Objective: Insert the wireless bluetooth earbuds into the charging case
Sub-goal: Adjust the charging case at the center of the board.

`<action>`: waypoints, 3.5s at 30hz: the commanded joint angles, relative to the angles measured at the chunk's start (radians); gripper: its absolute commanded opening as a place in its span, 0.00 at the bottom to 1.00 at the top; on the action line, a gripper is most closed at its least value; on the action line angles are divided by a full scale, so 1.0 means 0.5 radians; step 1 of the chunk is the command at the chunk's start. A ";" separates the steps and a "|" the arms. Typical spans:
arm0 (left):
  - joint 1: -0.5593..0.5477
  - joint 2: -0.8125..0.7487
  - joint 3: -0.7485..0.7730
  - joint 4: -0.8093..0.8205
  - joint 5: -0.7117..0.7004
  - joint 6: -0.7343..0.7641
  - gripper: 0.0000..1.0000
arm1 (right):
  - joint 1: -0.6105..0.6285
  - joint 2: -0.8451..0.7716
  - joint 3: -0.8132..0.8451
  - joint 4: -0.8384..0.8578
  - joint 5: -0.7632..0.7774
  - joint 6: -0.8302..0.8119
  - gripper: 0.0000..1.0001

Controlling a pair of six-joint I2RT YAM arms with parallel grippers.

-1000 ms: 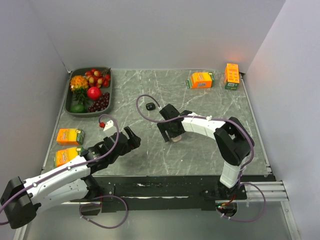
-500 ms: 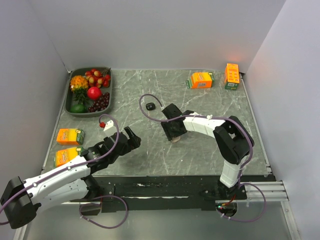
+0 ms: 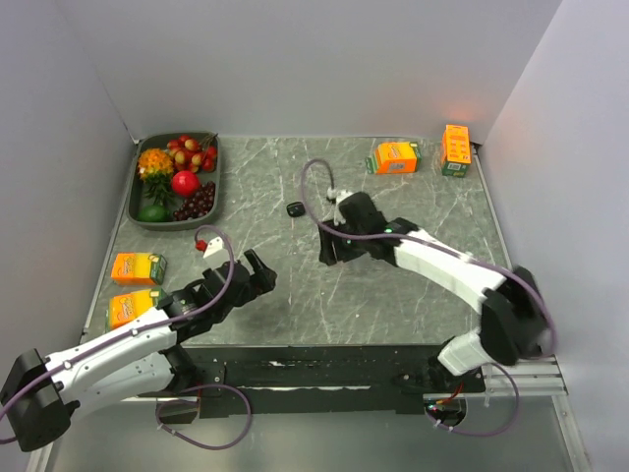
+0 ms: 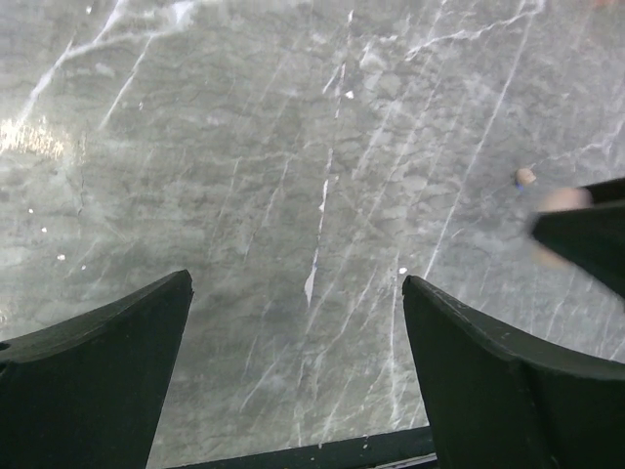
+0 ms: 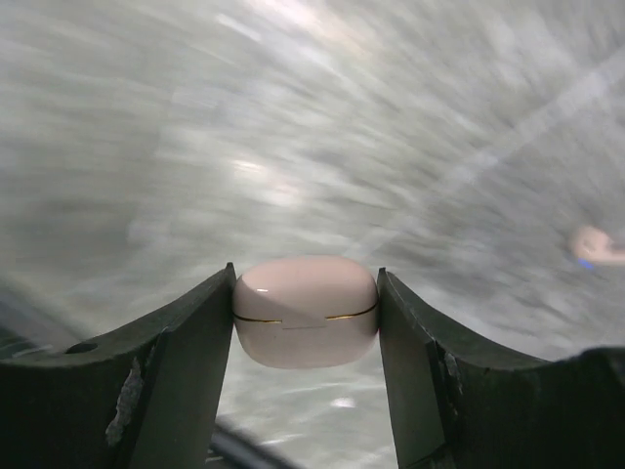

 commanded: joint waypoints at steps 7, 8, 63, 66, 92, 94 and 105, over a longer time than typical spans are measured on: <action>-0.002 -0.579 -0.105 0.851 0.157 0.544 0.96 | -0.022 -0.647 -0.029 1.032 -1.106 0.586 0.00; -0.002 -0.632 -0.142 0.946 0.206 0.581 0.96 | -0.025 -0.665 -0.053 1.143 -1.192 0.635 0.00; -0.002 -0.906 -0.213 0.619 0.194 0.655 0.99 | 0.046 0.454 0.511 -0.500 0.859 0.424 0.00; -0.002 -0.866 -0.210 0.555 0.225 0.612 0.99 | 0.052 0.607 0.578 -0.522 0.827 0.446 0.00; -0.002 -0.614 -0.262 0.622 0.338 0.553 0.99 | 0.080 0.623 0.529 -0.494 0.593 0.547 0.68; -0.002 -0.587 -0.256 0.625 0.329 0.556 0.99 | 0.080 0.580 0.548 -0.528 0.608 0.550 0.72; -0.002 -0.348 -0.170 0.683 0.363 0.593 0.95 | -0.012 0.289 0.389 -0.470 0.591 0.562 0.80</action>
